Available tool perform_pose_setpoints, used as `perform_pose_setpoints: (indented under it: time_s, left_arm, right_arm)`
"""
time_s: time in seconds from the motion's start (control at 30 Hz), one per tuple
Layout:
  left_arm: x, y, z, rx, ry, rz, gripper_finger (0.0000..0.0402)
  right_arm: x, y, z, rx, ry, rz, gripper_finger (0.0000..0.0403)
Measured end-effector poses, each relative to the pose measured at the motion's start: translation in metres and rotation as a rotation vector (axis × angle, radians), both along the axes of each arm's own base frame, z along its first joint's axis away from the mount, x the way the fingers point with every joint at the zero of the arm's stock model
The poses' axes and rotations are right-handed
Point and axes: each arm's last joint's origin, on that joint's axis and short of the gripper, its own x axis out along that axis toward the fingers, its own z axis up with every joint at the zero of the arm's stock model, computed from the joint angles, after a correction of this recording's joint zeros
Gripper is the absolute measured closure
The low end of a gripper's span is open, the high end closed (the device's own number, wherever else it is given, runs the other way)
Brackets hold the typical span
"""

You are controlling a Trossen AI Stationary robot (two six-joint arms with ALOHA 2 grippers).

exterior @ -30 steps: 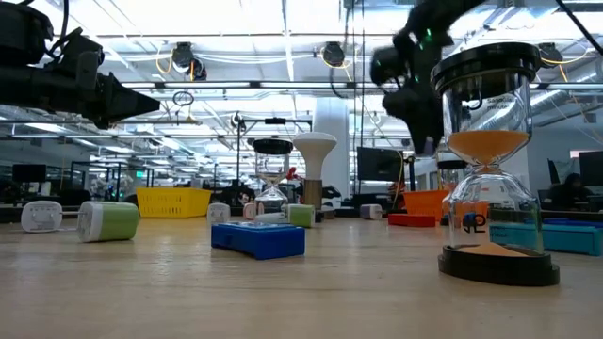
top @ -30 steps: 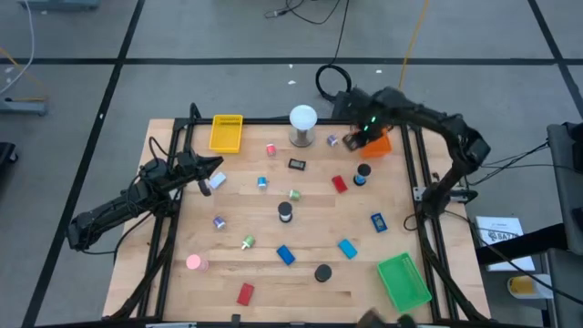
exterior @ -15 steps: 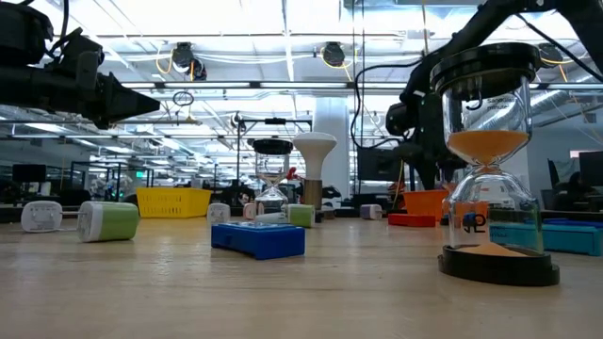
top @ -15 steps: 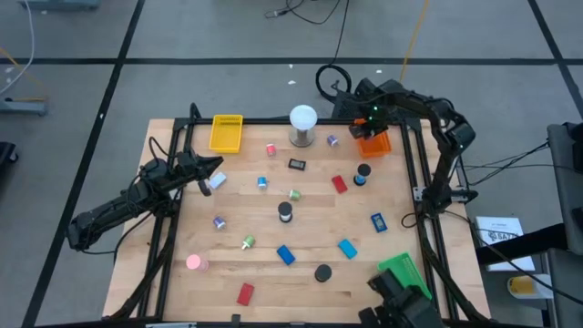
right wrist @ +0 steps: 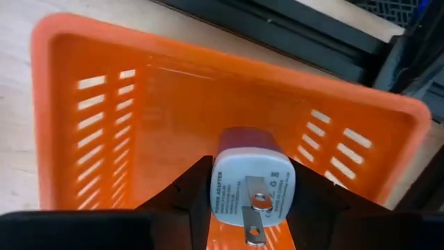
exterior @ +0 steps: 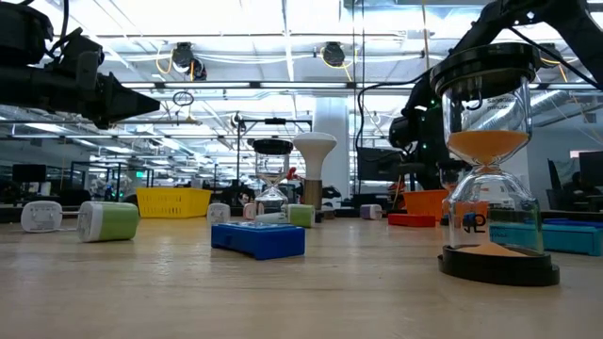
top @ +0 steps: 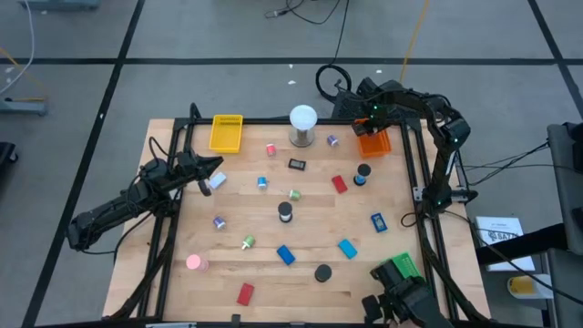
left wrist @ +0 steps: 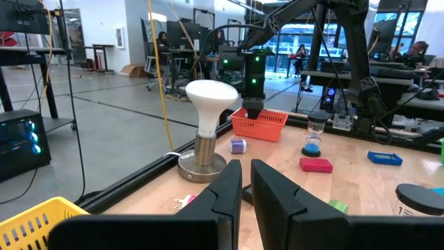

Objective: Pick & Place Office items
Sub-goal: Put the bottom right violet charger adaptor into the orange bin

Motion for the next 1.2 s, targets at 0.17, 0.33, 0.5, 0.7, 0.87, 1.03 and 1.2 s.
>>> perform_pose_setpoints:
  time_s: [0.17, 0.33, 0.5, 0.7, 0.87, 1.03, 1.2]
  left_arm:
    - [0.0, 0.0, 0.0, 0.0, 0.0, 0.0, 0.0364]
    - [0.0, 0.0, 0.0, 0.0, 0.0, 0.001, 0.0364]
    - [0.0, 0.0, 0.0, 0.0, -0.001, 0.0, 0.0364]
    - [0.0, 0.0, 0.0, 0.0, 0.0, 0.0, 0.0364]
    - [0.0, 0.0, 0.0, 0.001, 0.0, 0.001, 0.0364]
    - [0.0, 0.0, 0.0, 0.0, 0.0, 0.001, 0.0364]
    - [0.0, 0.0, 0.0, 0.0, 0.0, 0.0, 0.0364]
  right_arm:
    - [0.0, -0.002, 0.0, -0.021, 0.001, -0.005, 0.027]
    - [0.0, -0.003, 0.0, -0.035, 0.011, 0.007, 0.0262]
    - [0.0, -0.003, 0.0, -0.036, 0.014, 0.008, 0.0247]
    - [0.0, -0.003, -0.001, -0.037, 0.014, 0.008, 0.0245]
    - [-0.003, 0.003, -0.012, -0.017, 0.025, 0.009, 0.0246]
    - [-0.004, 0.004, -0.016, -0.018, 0.025, 0.007, 0.0246]
    - [-0.004, 0.002, -0.016, -0.051, 0.051, 0.005, 0.0233]
